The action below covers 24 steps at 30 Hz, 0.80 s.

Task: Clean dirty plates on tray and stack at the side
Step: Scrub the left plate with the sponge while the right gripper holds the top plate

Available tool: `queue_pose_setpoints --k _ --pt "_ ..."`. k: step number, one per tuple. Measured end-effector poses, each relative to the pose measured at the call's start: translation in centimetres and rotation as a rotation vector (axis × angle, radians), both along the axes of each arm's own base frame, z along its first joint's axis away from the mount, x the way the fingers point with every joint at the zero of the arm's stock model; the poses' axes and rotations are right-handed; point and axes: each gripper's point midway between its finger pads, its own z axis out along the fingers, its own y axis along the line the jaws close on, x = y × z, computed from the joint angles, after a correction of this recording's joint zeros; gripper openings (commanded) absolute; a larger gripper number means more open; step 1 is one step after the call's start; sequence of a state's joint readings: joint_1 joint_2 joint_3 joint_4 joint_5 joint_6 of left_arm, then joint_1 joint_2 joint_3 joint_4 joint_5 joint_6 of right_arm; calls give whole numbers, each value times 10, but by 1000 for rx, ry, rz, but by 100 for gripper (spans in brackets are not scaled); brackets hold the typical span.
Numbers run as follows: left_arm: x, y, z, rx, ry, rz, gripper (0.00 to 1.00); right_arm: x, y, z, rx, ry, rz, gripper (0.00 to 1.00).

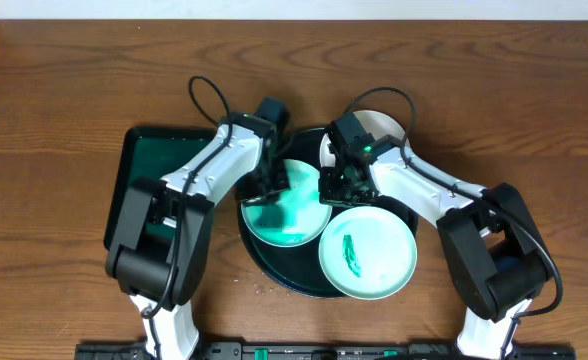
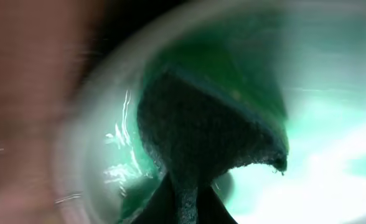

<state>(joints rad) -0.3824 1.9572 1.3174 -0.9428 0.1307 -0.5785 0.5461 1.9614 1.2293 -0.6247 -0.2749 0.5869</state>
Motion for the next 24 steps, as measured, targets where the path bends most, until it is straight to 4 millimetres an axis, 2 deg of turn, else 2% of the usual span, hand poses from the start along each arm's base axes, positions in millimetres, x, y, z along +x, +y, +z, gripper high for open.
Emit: queue_pose_setpoints --k 2,6,11,19,24 --pt "-1 10 1 52 -3 8 7 0 2 0 9 2 2 1" --pt "0 9 0 66 -15 9 7 -1 4 0 17 2 9 1" --pt "-2 -12 -6 -16 -47 -68 7 -1 4 0 17 4 10 1" --pt "-1 -54 -4 -210 -90 -181 7 -1 3 0 12 8 8 1" --pt "8 -51 -3 -249 -105 -142 7 -2 2 0 12 8 8 1"
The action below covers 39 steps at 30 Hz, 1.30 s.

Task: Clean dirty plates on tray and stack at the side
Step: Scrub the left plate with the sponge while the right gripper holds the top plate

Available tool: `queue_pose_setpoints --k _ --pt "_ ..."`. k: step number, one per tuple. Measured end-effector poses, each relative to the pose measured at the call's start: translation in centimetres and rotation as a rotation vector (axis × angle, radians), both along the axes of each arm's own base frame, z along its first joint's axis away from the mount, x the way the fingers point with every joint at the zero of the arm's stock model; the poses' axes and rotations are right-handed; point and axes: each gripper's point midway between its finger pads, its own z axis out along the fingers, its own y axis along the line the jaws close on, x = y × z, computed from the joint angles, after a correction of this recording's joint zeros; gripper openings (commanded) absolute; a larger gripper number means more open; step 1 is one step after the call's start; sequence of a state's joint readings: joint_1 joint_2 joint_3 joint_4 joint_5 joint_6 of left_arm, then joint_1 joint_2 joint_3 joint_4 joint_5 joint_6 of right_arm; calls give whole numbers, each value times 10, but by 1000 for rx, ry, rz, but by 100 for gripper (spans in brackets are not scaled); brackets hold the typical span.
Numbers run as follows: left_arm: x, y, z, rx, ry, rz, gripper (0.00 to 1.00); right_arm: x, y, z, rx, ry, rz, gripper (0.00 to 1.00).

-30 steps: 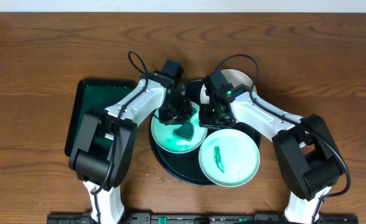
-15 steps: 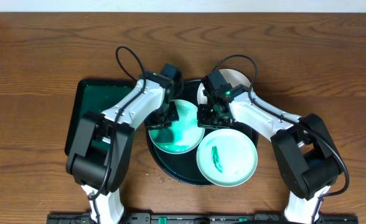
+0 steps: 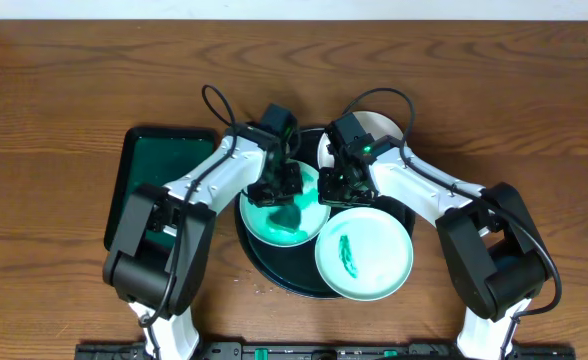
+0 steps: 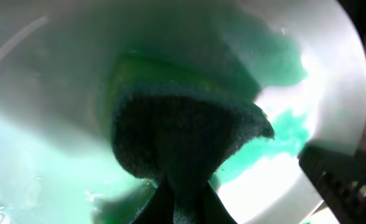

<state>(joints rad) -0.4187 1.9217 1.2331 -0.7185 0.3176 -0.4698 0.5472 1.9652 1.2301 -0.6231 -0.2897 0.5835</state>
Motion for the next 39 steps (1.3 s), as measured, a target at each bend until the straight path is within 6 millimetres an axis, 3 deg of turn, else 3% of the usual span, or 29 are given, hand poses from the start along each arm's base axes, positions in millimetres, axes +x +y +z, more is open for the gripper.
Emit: queue_pose_setpoints --k 3,6,9,13,18,21,24,28,31,35,39 --pt "15 9 3 14 -34 37 7 0 0 0 2 2 0 1" --pt "32 36 6 118 -72 119 7 -1 1 0 4 4 1 1" --pt "27 59 7 237 -55 171 7 -1 1 0 5 3 1 1" --pt "19 63 8 284 -33 171 7 2 2 0 11 -5 1 1" --pt "7 35 7 207 -4 91 7 2 3 0 11 -5 2 1" --pt "-3 -3 7 101 -1 6 7 2 3 0 11 -5 2 1" --pt "-5 -26 9 34 -22 -39 7 2 3 0 10 -6 4 1" --pt "0 -31 8 14 -39 -44 7 1 2 0 10 1 4 1" --pt "7 -24 7 39 -63 -21 7 1 2 0 10 0 4 1" --pt "27 10 5 115 -95 80 7 1 2 0 10 0 4 1" --pt "28 43 4 225 -79 160 7 1 2 0 10 1 4 1"
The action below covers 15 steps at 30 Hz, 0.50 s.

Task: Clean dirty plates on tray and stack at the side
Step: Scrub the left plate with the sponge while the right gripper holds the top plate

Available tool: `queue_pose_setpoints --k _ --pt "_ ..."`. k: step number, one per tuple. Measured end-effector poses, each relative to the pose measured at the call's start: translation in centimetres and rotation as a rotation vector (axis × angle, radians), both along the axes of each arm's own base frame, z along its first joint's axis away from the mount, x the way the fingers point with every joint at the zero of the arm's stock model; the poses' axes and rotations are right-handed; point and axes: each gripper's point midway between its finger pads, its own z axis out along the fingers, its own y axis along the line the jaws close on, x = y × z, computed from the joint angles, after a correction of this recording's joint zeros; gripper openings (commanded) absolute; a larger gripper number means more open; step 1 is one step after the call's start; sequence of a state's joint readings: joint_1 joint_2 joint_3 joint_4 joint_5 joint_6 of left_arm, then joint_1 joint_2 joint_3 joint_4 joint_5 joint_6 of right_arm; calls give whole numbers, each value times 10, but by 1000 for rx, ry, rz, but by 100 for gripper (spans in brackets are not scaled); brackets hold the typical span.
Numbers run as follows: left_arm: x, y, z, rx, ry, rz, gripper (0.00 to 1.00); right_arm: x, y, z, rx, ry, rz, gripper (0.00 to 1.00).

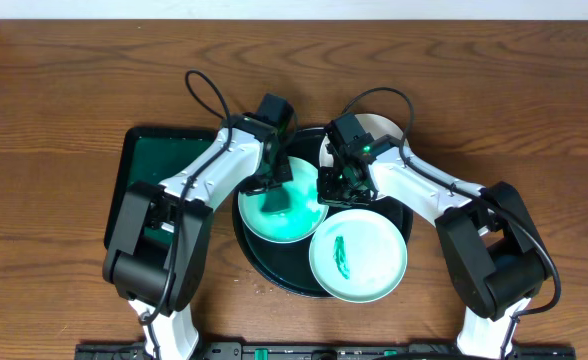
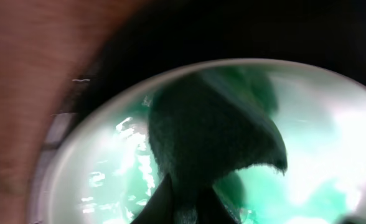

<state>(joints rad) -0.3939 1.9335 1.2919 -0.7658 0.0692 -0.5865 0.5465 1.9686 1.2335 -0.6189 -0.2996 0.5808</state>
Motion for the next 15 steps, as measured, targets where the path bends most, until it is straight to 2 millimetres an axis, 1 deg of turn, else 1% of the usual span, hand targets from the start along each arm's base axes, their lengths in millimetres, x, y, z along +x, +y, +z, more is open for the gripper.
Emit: queue_pose_setpoints --k 5,7,9,13,15 --pt "-8 12 1 67 27 16 7 1 1 0 3 -5 0 1" --pt "-11 10 0 65 35 -5 7 1 1 0 3 -6 1 1" --pt "-15 2 -1 31 49 -53 7 1 1 0 3 -5 1 1" --pt "-24 -28 -1 -159 82 -221 7 1 1 0 3 -5 1 1" --pt "-25 -37 0 -221 80 -263 7 1 1 0 2 -4 1 1"
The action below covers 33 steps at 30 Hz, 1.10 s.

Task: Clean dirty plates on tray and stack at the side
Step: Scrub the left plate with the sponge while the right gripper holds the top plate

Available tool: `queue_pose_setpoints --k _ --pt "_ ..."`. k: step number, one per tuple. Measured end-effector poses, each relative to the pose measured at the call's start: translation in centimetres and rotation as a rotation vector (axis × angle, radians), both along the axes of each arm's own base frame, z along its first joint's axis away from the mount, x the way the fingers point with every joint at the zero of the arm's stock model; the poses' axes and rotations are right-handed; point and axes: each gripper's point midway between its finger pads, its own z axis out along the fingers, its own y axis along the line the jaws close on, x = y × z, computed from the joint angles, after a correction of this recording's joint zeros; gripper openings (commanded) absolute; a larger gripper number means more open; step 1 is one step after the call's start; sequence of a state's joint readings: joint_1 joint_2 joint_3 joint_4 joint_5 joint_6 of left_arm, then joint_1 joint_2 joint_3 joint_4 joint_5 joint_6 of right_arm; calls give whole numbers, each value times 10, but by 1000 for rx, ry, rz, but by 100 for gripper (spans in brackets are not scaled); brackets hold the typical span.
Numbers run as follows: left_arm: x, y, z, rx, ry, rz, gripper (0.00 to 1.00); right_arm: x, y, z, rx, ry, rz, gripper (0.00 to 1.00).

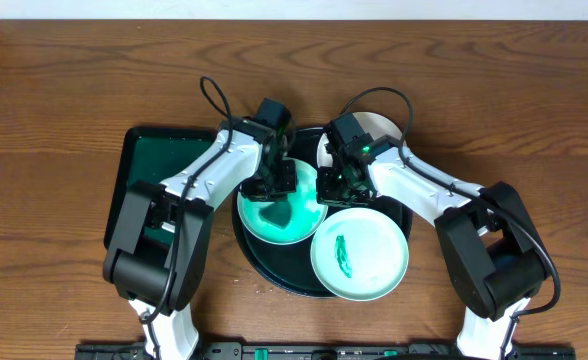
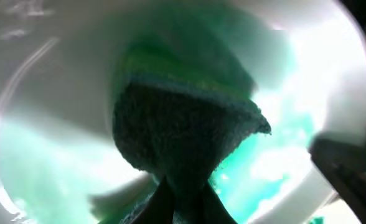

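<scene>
A round black tray (image 1: pixel 264 265) holds a white plate (image 1: pixel 279 215) smeared with green, and a second plate (image 1: pixel 359 252) with a green streak overlaps the tray's front right. My left gripper (image 1: pixel 277 180) is shut on a dark green sponge (image 2: pixel 183 130), which presses on the smeared plate (image 2: pixel 58 93); the gripper's fingers (image 2: pixel 183 190) show at the bottom edge. My right gripper (image 1: pixel 332 186) grips that plate's right rim; its dark finger (image 2: pixel 351 168) shows at the right. A third white plate (image 1: pixel 382 124) lies behind the right arm, partly hidden.
A rectangular green tray (image 1: pixel 146 165) lies on the wooden table (image 1: pixel 64 100) to the left of the black tray. Both arms cross over the black tray's back half. Cables loop above each wrist.
The sponge was at the smeared plate's back-left rim, with dark tray showing beyond; now it sits further in, near the right gripper's finger. The right gripper holds the same spot.
The sponge was first on the plate's left part near the rim, then over by the right gripper's finger, then at the back-left rim, and now towards the right again. The green smear changed shape each time. The streaked front plate has shifted slightly left.
</scene>
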<state>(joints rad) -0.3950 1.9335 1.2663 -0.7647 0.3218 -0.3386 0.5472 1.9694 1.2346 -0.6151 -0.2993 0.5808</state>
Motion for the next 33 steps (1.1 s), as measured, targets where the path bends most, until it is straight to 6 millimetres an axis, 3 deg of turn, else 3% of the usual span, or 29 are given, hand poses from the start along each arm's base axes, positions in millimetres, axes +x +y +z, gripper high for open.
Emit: queue_pose_setpoints --k 4,9,15,20,25,33 --pt "8 6 -1 -13 -5 67 7 0 0 0 -1 2 0 1" --pt "24 38 -3 111 -45 216 7 0 0 0 0 1 0 1" --pt "21 61 -1 228 -49 283 7 1 2 0 6 -8 3 1" --pt "15 48 0 185 -24 242 7 1 3 1 9 -6 5 1" --pt "8 18 -1 77 -7 161 7 0 2 1 5 -1 5 1" --pt "15 21 -3 126 -40 244 7 -1 2 0 3 2 4 1"
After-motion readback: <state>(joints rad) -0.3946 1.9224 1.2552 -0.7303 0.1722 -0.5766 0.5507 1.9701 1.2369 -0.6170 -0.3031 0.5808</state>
